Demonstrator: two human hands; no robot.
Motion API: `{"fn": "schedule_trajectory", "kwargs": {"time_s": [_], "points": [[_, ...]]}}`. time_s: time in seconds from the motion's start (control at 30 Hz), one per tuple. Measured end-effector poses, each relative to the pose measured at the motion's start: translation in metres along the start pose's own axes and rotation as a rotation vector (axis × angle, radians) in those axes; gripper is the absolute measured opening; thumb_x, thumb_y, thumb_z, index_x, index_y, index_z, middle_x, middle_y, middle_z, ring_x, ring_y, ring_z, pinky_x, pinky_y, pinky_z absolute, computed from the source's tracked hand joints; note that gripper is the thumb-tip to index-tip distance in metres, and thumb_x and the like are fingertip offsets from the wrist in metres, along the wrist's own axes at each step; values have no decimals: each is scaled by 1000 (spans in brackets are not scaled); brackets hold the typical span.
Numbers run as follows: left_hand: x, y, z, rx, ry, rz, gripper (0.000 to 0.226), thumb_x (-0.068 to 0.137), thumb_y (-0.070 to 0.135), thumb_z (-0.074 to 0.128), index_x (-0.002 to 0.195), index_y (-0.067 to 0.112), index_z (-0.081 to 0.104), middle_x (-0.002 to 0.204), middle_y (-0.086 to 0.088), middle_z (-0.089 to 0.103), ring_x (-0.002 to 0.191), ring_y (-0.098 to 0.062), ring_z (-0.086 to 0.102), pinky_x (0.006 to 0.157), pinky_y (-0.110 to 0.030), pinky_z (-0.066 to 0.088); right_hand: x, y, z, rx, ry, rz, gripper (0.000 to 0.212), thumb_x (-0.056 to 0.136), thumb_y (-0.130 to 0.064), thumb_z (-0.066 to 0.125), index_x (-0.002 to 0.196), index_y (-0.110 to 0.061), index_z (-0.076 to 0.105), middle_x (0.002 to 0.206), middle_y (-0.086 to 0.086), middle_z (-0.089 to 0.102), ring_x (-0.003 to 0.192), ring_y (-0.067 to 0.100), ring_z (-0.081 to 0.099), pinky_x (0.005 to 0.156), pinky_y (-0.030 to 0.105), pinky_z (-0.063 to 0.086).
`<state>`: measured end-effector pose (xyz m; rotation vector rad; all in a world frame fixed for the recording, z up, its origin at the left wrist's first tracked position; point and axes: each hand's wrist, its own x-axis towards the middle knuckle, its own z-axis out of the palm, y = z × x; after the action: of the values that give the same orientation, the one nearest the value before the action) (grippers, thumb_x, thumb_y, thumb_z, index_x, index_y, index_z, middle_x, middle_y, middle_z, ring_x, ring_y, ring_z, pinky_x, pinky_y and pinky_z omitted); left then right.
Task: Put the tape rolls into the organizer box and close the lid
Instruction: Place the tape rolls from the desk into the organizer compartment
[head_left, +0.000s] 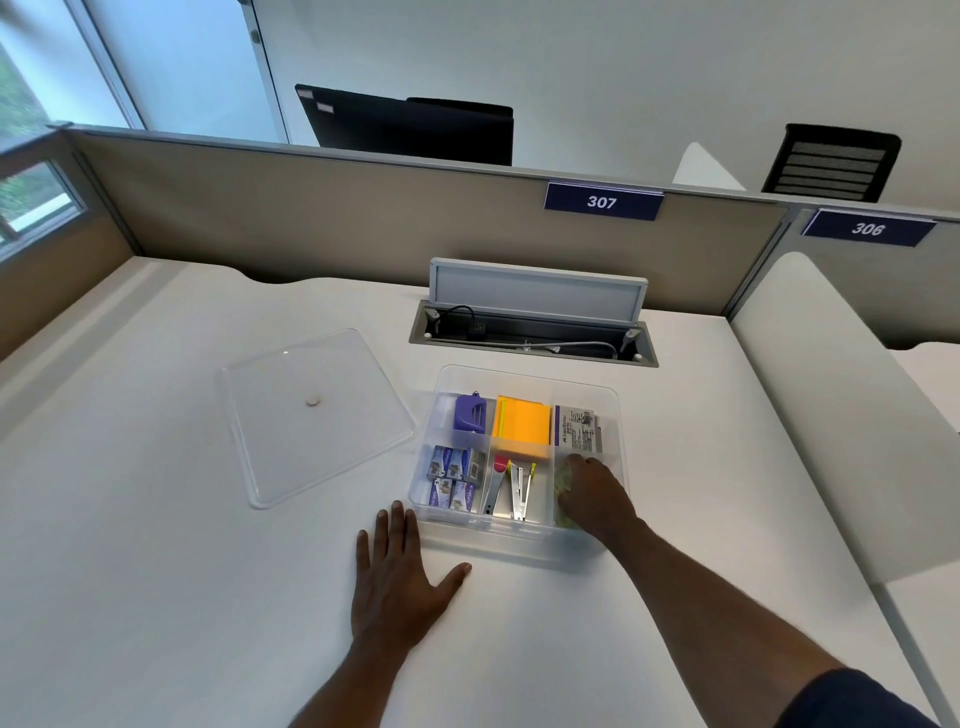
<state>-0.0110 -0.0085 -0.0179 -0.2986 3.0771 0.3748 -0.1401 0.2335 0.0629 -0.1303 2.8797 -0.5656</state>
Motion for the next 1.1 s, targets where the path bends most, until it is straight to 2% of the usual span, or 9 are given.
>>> {"fn": "schedule_trajectory", "kwargs": {"time_s": [0.2,0.4,0.53,0.7,0.87,0.97,1.1], "points": [[-1,0,0,13,2,1,108,74,87,19,150,11,12,160,-10,14,148,-26,8,120,-47,4,1,-2,1,-13,18,2,42,83,-24,66,120,-8,51,118,15,61,109,31,59,93,41,52],[0,0,-1,16,5,2,109,74,88,16,151,12,9,160,-9,10,148,-25,4,120,-46,2,2,-4,2,-24,29,19,38,85,-20,64,118,-6,51,116,17,61,107,32,60,91,42,52],[-1,0,-1,10,11,6,108,74,87,18,150,11,13,160,-11,14,148,-26,8,120,-47,4,-1,-4,0,-22,25,9,44,84,-25,66,120,-7,49,119,17,60,108,32,60,92,41,52],[-1,0,0,-2,13,7,108,74,87,20,150,11,14,159,-11,15,147,-27,10,120,-47,6,-8,-5,-4,-16,107,29,48,84,-30,64,122,-7,47,114,16,60,100,31,62,84,38,54],[-1,0,0,2,17,8,108,74,86,21,150,10,17,159,-12,18,147,-27,12,120,-48,8,-10,-7,-10,-6,178,113,38,87,-27,57,114,-3,50,109,18,62,99,35,62,81,38,52],[0,0,1,-5,17,10,108,74,86,23,149,8,19,158,-12,21,146,-28,15,119,-49,10,-10,-9,-14,-19,117,190,30,86,-26,57,105,-2,59,107,19,66,98,36,65,79,35,53],[0,0,1,5,14,5,108,74,86,21,149,9,18,158,-12,21,146,-28,14,120,-49,10,-15,-13,-10,-38,21,217,37,80,-30,65,105,-3,61,107,17,68,98,34,66,79,34,53]]}}
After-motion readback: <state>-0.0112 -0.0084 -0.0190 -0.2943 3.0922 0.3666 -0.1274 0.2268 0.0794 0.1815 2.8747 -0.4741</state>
